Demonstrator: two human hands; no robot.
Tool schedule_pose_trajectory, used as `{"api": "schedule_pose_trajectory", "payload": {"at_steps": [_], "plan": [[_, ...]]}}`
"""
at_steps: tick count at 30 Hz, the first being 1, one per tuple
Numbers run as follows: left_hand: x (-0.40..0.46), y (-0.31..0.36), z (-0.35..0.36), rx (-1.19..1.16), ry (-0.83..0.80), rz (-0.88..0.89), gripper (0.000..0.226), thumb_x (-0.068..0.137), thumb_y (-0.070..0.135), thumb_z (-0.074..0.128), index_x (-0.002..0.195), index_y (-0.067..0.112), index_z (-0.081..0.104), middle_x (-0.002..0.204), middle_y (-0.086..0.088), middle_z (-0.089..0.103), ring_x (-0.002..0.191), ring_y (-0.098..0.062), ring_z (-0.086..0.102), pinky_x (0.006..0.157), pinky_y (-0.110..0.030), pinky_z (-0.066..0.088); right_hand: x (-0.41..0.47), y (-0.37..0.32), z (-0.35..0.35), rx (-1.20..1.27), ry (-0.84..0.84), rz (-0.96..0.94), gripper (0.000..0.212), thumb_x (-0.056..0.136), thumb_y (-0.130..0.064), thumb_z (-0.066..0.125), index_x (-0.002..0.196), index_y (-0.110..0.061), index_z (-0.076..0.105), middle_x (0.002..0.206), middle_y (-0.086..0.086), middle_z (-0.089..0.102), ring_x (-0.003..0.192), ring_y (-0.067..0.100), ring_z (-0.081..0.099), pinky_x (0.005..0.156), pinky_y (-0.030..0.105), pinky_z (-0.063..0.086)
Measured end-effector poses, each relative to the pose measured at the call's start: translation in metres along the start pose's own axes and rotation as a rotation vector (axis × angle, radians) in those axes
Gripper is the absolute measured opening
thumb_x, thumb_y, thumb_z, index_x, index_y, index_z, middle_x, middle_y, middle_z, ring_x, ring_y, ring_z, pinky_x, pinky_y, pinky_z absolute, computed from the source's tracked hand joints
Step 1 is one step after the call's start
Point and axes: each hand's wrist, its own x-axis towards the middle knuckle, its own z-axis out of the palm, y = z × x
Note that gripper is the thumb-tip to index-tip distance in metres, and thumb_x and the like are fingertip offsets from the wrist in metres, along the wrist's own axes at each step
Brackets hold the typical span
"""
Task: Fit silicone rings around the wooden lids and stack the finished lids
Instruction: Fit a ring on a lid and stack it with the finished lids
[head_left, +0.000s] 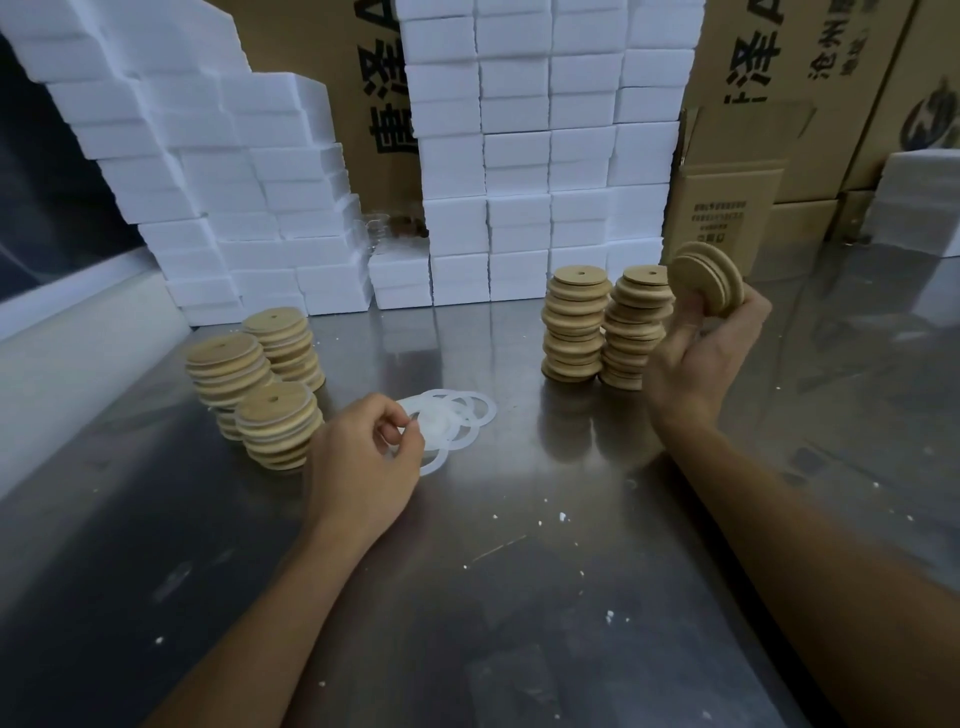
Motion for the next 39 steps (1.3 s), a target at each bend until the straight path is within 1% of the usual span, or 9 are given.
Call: {"api": "schedule_pose_trajectory", "payload": {"at_steps": [3,7,11,16,23,26,30,34,39], "plan": [[0.001,-0.002,0.001,0.02,-0.057,0.005,0.013,0.075,0.015,0.076,0.075,0.017,0.063,0.068,0.006,0.058,0.065,-0.019,0.058,0.063,-0.041,0.052,-0.012,-0.013,-0.008,0.069,-0.031,0.048,0.018,0.101,-0.035,0.044,0.109,-0.02,0.038,0.106,0.013,0.053,0.096,0.029,0.055,0.087,0.04,0.047],[-0.002,0.0,0.003,0.057,-0.164,0.053,0.022,0.067,0.024,0.083,0.074,0.023,0.061,0.072,0.008,0.057,0.07,-0.019,0.057,0.069,-0.045,0.052,-0.037,-0.036,-0.01,0.122,-0.117,0.079,0.014,0.1,-0.031,0.049,0.106,-0.023,0.04,0.084,-0.02,0.056,0.073,-0.006,0.055,0.067,0.009,0.039],[-0.004,0.002,0.003,0.151,-0.263,0.036,0.027,0.068,0.039,0.081,0.063,0.035,0.054,0.072,0.013,0.057,0.072,-0.016,0.056,0.072,-0.045,0.05,-0.063,-0.053,-0.004,0.248,-0.224,0.175,0.011,0.1,-0.022,0.055,0.106,-0.019,0.046,0.083,-0.019,0.061,0.075,-0.005,0.058,0.073,0.022,0.047],[-0.002,0.001,0.004,0.193,-0.293,0.016,0.025,0.079,0.032,0.075,0.062,0.033,0.057,0.072,0.015,0.057,0.077,-0.013,0.057,0.077,-0.04,0.047,-0.073,-0.056,0.001,0.409,-0.467,0.382,0.023,0.1,-0.016,0.056,0.121,-0.006,0.053,0.086,0.0,0.067,0.055,0.005,0.058,0.055,0.019,0.048],[-0.003,0.005,0.003,0.298,-0.271,0.038,0.015,0.096,0.021,0.051,0.081,0.023,0.051,0.092,0.003,0.061,0.095,-0.024,0.053,0.082,-0.037,0.028,-0.07,-0.052,0.002,0.567,-0.737,0.794,0.034,0.099,-0.016,0.059,0.129,-0.031,0.057,0.074,-0.002,0.066,0.054,0.012,0.057,0.053,0.025,0.049],[-0.002,0.008,-0.001,0.11,-0.184,0.01,0.019,0.096,0.008,0.048,0.081,0.02,0.048,0.081,-0.001,0.063,0.08,-0.025,0.057,0.076,-0.041,0.042,-0.069,-0.054,0.003,0.571,-0.775,0.805,0.026,0.098,-0.012,0.058,0.114,-0.033,0.062,0.083,0.003,0.067,0.058,0.015,0.061,0.05,0.026,0.047],[0.0,0.016,-0.005,-0.223,-0.084,-0.114,0.029,0.096,-0.002,0.046,0.084,0.024,0.051,0.069,0.002,0.06,0.063,-0.009,0.056,0.057,-0.016,0.042,-0.073,-0.056,0.002,0.487,-0.8,0.702,0.029,0.093,-0.003,0.06,0.1,-0.031,0.064,0.086,-0.006,0.071,0.071,0.011,0.065,0.055,0.026,0.05],[0.004,0.022,-0.01,-0.441,-0.128,-0.252,0.032,0.094,-0.004,0.047,0.085,0.024,0.059,0.068,0.001,0.063,0.062,-0.006,0.055,0.062,-0.024,0.043,-0.075,-0.056,-0.001,0.449,-0.822,0.615,0.029,0.093,0.002,0.056,0.094,-0.027,0.059,0.098,0.003,0.064,0.072,0.012,0.063,0.057,0.027,0.054],[0.005,0.028,-0.019,-0.773,-0.235,-0.414,0.024,0.088,-0.007,0.057,0.091,0.014,0.067,0.07,-0.004,0.067,0.062,-0.016,0.055,0.047,-0.024,0.039,-0.077,-0.062,0.0,0.416,-0.856,0.591,0.028,0.095,0.003,0.053,0.078,-0.016,0.065,0.088,0.007,0.062,0.073,0.016,0.059,0.059,0.027,0.055]]}}
